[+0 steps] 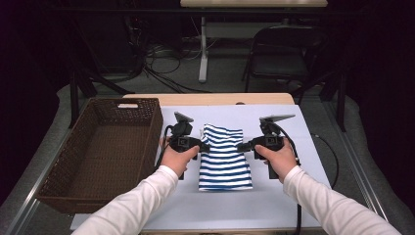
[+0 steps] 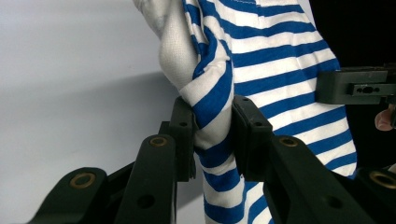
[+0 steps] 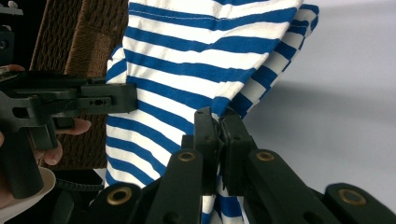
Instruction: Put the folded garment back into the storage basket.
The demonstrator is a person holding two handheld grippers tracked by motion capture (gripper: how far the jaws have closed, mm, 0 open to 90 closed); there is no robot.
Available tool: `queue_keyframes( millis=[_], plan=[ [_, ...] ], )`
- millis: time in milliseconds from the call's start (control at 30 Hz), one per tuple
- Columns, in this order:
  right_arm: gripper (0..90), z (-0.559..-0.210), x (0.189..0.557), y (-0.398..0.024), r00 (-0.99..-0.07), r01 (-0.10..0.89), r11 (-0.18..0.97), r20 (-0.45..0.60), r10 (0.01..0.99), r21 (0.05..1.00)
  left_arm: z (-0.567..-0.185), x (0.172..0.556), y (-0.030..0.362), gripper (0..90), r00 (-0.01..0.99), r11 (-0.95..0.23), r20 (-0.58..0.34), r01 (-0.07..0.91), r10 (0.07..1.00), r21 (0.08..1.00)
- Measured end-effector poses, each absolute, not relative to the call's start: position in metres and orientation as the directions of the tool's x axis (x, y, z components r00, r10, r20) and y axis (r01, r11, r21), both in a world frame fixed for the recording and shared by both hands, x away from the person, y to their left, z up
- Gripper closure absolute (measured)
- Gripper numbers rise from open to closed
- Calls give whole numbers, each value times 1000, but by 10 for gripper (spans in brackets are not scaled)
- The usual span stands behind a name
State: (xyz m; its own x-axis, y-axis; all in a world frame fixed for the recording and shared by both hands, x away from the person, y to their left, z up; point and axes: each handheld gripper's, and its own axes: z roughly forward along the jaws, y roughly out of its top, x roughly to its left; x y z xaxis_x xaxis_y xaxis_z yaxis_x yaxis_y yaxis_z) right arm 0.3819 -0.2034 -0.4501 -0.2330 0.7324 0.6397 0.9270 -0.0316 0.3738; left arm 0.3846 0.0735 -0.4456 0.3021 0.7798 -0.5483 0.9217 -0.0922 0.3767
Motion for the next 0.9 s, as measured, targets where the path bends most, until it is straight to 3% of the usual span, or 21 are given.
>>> queue_keyframes(
  millis=[900],
  plan=[
    [875,-425,372,-180,-297,912,7,650,699,410,-415,367,102,719,310,-68,-546,906,778,418]
  ],
)
